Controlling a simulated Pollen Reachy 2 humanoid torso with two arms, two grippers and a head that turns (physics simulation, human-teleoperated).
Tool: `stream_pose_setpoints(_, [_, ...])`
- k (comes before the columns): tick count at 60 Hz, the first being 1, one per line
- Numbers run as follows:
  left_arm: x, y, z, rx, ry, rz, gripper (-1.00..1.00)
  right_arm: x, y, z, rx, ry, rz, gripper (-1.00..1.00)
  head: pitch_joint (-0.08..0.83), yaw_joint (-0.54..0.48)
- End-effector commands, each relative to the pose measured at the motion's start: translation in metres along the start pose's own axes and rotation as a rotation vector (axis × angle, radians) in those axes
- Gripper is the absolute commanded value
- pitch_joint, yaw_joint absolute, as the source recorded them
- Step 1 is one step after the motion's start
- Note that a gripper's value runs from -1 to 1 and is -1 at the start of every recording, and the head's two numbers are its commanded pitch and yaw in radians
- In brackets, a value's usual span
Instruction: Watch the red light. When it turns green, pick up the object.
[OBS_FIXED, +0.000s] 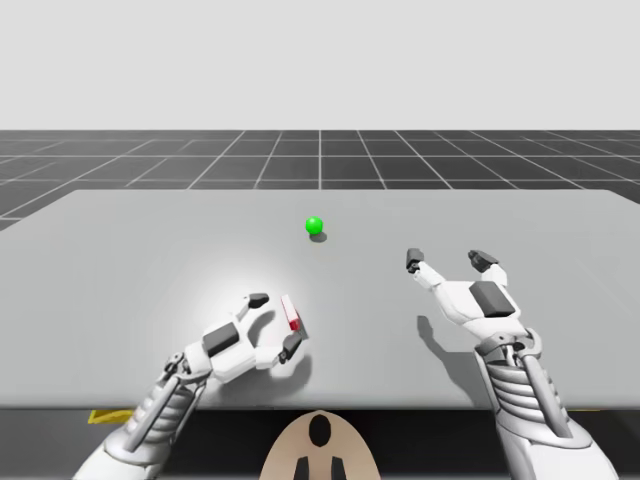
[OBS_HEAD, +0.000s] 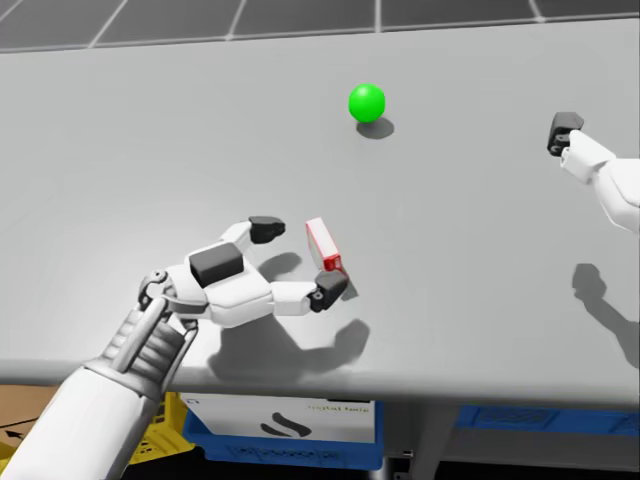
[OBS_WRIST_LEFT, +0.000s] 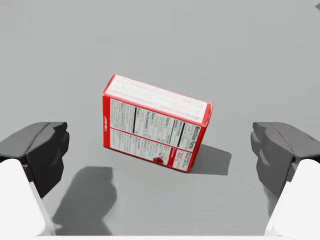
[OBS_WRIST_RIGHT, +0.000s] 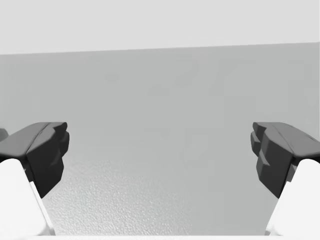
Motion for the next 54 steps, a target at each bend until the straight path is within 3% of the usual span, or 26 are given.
stream_pose_setpoints(1, [-0.003, 0.005, -0.024, 0.010, 0.024, 0.009, -1.00, -0.001, 0.002, 0.001, 0.002, 0.001, -0.016, -1.00, 0.712, 0.12])
stream_pose_setpoints(22, [-0.008, 0.006, -0.043, 0.008, 0.059, -0.001, -1.00, 0.002, 0.000, 0.002, -0.007, -0.012, -0.015, -1.00, 0.714, 0.12])
stream_pose_setpoints(24, [-0.009, 0.006, -0.042, 0.009, 0.058, -0.002, -0.73, 0.002, 0.000, 0.002, -0.006, -0.012, -0.017, -1.00, 0.715, 0.11])
stream_pose_setpoints(25, [-0.010, 0.006, -0.042, 0.004, 0.056, 0.001, 0.22, 0.002, 0.000, 0.002, -0.006, -0.012, -0.016, -1.00, 0.715, 0.11])
stream_pose_setpoints(26, [-0.010, 0.006, -0.041, 0.000, 0.055, 0.001, 0.76, 0.001, 0.000, 0.002, -0.006, -0.012, -0.016, -1.00, 0.714, 0.11])
stream_pose_setpoints(28, [-0.010, 0.006, -0.041, -0.001, 0.055, 0.001, 0.93, 0.001, 0.000, 0.002, -0.007, -0.012, -0.016, -1.00, 0.714, 0.11])
stream_pose_setpoints(41, [-0.013, 0.003, -0.039, -0.021, 0.066, -0.013, 1.00, 0.002, 0.000, 0.002, -0.007, -0.014, -0.017, -1.00, 0.701, 0.11])
stream_pose_setpoints(54, [-0.013, 0.003, -0.038, -0.028, 0.067, -0.015, 1.00, 0.001, 0.001, 0.002, -0.011, -0.014, -0.016, -1.00, 0.513, 0.11])
